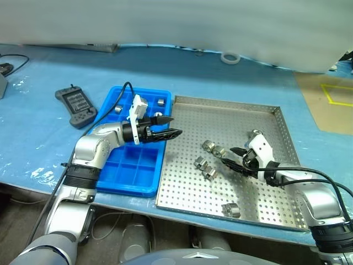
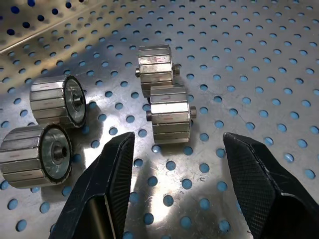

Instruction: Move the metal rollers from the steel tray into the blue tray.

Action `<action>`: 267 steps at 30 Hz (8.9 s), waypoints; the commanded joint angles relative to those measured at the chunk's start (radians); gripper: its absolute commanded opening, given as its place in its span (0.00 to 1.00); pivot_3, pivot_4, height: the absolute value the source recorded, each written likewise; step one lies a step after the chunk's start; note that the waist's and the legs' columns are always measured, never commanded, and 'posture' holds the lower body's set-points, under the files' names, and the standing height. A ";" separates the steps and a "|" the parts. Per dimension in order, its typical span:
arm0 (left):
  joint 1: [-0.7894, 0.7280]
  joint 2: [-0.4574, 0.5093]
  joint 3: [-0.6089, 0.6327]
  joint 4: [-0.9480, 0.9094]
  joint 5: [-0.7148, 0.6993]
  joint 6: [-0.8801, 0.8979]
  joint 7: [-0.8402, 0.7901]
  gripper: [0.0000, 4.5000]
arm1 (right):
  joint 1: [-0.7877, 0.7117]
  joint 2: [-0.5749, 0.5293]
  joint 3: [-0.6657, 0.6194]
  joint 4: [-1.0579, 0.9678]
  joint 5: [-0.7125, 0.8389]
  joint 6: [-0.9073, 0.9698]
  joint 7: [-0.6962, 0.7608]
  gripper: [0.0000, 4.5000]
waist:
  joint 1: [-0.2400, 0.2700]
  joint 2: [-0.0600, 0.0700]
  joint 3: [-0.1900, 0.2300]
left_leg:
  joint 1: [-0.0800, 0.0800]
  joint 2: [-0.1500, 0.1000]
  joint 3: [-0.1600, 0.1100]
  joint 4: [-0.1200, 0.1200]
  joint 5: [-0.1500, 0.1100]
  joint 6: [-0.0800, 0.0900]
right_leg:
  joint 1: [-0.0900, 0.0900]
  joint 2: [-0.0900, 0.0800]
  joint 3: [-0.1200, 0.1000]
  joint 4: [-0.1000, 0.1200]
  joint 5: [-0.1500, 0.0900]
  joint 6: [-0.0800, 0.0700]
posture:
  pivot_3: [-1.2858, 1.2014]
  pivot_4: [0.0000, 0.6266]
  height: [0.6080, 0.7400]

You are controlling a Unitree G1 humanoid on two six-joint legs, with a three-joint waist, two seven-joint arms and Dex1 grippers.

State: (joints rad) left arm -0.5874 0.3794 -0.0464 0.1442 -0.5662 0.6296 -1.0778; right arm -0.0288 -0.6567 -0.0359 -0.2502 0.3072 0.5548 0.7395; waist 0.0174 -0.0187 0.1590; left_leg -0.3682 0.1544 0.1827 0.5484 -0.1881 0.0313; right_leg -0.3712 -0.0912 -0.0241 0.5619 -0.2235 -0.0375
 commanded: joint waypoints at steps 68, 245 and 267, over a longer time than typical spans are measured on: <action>-0.148 -0.199 0.084 0.116 -0.214 0.236 0.044 1.00 | -0.311 -0.033 0.072 -0.284 -0.048 -0.053 0.017 0.27 | -0.004 0.001 0.001 | 0.000 0.001 0.000 0.001 0.003 0.003 | -0.002 0.001 0.001 0.004 0.000 0.000 | 0.43 0.24 1.00; -0.186 -0.220 0.068 0.205 -0.254 0.357 0.041 0.90 | -0.418 0.026 0.213 -0.103 -0.241 -0.305 0.077 0.27 | 0.016 -0.002 0.002 | -0.001 0.001 -0.001 0.001 0.007 0.000 | -0.004 0.001 0.000 0.009 0.000 0.000 | 0.44 0.24 1.00; -0.182 -0.229 0.025 0.206 -0.181 0.327 -0.005 0.41 | -0.441 0.034 0.210 -0.155 -0.242 -0.220 0.069 0.27 | -0.002 -0.002 0.002 | 0.000 0.001 -0.001 0.001 0.007 0.000 | -0.004 0.001 0.000 0.009 0.000 0.000 | 0.44 0.24 1.00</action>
State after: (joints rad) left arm -0.7721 0.1541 0.0093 0.4063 -0.7430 0.9489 -1.0448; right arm -0.4479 -0.6256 0.2030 -0.3732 0.0612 0.3360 0.8227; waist 0.0154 -0.0209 0.1612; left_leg -0.3686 0.1554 0.1816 0.5495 -0.1815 0.0314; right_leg -0.3755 -0.0899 -0.0237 0.5712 -0.2239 -0.0373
